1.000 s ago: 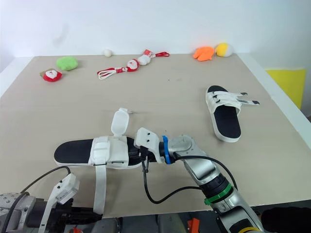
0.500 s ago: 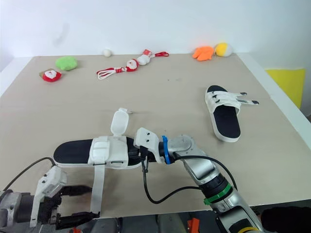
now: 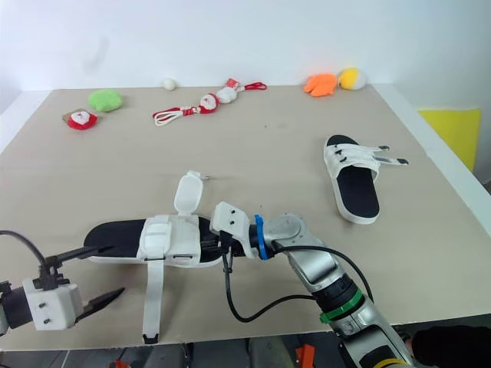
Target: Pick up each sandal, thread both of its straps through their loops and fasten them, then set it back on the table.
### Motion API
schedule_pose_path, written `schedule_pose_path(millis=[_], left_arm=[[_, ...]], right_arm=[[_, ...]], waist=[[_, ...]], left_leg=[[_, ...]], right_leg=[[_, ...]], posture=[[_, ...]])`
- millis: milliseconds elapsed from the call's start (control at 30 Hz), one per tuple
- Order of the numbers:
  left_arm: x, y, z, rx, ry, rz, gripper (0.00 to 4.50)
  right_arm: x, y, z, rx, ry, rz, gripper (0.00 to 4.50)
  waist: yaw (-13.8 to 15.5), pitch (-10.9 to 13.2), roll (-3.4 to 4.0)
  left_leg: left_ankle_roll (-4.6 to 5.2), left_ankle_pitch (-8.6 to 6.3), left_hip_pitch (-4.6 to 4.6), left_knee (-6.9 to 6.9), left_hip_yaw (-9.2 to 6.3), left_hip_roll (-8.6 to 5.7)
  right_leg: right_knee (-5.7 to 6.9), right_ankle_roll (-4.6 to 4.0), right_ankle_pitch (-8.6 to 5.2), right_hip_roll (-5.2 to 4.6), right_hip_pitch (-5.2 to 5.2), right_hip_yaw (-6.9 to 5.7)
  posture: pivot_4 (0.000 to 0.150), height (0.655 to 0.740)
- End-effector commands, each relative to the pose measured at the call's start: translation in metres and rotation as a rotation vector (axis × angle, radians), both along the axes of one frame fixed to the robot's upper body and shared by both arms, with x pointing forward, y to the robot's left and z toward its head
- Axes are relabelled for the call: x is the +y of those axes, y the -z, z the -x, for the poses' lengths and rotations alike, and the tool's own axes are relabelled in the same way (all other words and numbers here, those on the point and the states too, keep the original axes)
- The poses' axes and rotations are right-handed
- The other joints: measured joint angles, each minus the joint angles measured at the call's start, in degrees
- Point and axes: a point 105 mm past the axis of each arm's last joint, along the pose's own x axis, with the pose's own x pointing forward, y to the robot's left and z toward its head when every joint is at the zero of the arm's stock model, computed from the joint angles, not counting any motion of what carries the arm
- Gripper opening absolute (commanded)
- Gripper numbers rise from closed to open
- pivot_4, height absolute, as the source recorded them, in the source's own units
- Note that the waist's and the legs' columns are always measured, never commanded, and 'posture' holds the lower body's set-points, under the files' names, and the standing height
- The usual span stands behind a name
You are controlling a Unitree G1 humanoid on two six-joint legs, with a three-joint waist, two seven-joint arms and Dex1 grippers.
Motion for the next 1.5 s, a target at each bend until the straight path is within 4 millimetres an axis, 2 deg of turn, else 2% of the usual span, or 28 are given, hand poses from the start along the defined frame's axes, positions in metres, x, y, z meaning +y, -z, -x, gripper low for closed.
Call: schedule_pose_path(millis=[33,233,533,700,800,867,900,1000,1067,1233,1500], left_arm=[[-0.016,0.004,0.018,-0.13,0.201,-0.038,4.48],[-0.037,0.023,0.03,-0.13,0.371,-0.03,4.48],[-0.071,0.025,0.029,-0.134,0.501,0.027,4.48],[-0.072,0.026,0.034,-0.115,0.519,0.052,4.48],[-0.07,0.026,0.037,-0.11,0.525,0.058,3.68],[-0.07,0.029,0.04,-0.093,0.53,0.056,2.71],[-0.07,0.031,0.042,-0.087,0.532,0.055,2.38],[-0.07,0.039,0.047,-0.048,0.529,0.051,0.82],[-0.069,0.046,0.051,-0.009,0.525,0.055,0.02],[-0.07,0.057,0.045,0.167,0.419,0.135,0.02],[-0.089,0.01,0.023,0.327,0.303,0.372,0.02]], right_arm=[[0.004,-0.005,0.003,-0.016,-0.029,-0.013,0.0],[0.004,-0.006,0.001,-0.025,-0.039,-0.008,0.0],[0.002,-0.007,0.001,-0.027,-0.03,-0.006,0.0],[0.001,-0.009,-0.001,-0.031,-0.022,-0.005,0.0],[0.001,-0.009,-0.002,-0.031,-0.022,-0.005,0.0],[0.001,-0.009,-0.002,-0.031,-0.022,-0.005,0.0],[0.001,-0.009,-0.002,-0.031,-0.022,-0.005,0.0],[0.002,-0.01,-0.002,-0.03,-0.023,-0.007,0.0],[0.002,-0.01,-0.001,-0.03,-0.023,-0.008,0.0],[0.003,-0.009,-0.001,-0.025,-0.024,-0.01,0.0],[0.004,-0.01,-0.003,-0.028,-0.021,-0.012,0.0]], waist=[[0.01,0.0,0.0],[0.04,-0.01,-0.01],[0.03,-0.01,0.0],[0.03,-0.01,0.0],[0.02,-0.01,0.01],[0.04,-0.01,0.01],[0.04,-0.01,0.01],[0.05,-0.03,0.03],[0.06,-0.16,0.27],[-0.05,-0.25,0.39],[0.03,-0.24,0.39]], left_leg=[[-0.01,-0.01,0.0,-0.01,0.01,0.0],[0.0,0.0,0.0,0.02,0.01,0.0],[0.01,0.01,0.02,0.05,0.02,0.0],[0.01,0.01,0.03,0.05,0.01,0.0],[0.01,0.01,0.04,0.06,0.01,0.01],[0.01,0.01,0.04,0.06,0.01,0.01],[0.01,0.01,0.04,0.05,0.01,0.01],[0.02,0.01,0.04,0.06,0.01,0.01],[0.02,0.01,0.05,0.07,0.02,0.01],[0.02,0.01,0.09,0.03,0.08,0.04],[0.13,0.08,0.07,0.18,0.08,0.05]], right_leg=[[0.0,0.01,-0.01,-0.01,0.0,0.0],[0.0,0.16,0.06,0.0,0.03,0.01],[0.01,0.52,0.26,0.01,0.06,0.03],[0.01,0.52,0.26,0.01,0.07,0.03],[0.01,0.52,0.26,0.01,0.06,0.03],[0.01,0.51,0.25,0.01,0.07,0.03],[0.01,0.51,0.25,0.01,0.06,0.03],[0.01,0.49,0.24,0.01,0.07,0.03],[0.01,0.49,0.24,0.0,0.1,0.04],[0.02,0.53,0.24,0.06,0.07,0.09],[0.09,0.45,0.21,0.05,0.1,0.11]], posture=[[0.15,0.74],[0.15,0.74],[0.15,0.74],[0.15,0.74],[0.15,0.74],[0.15,0.74],[0.15,0.74],[0.15,0.74],[0.15,0.74],[0.15,0.74],[0.15,0.74]])
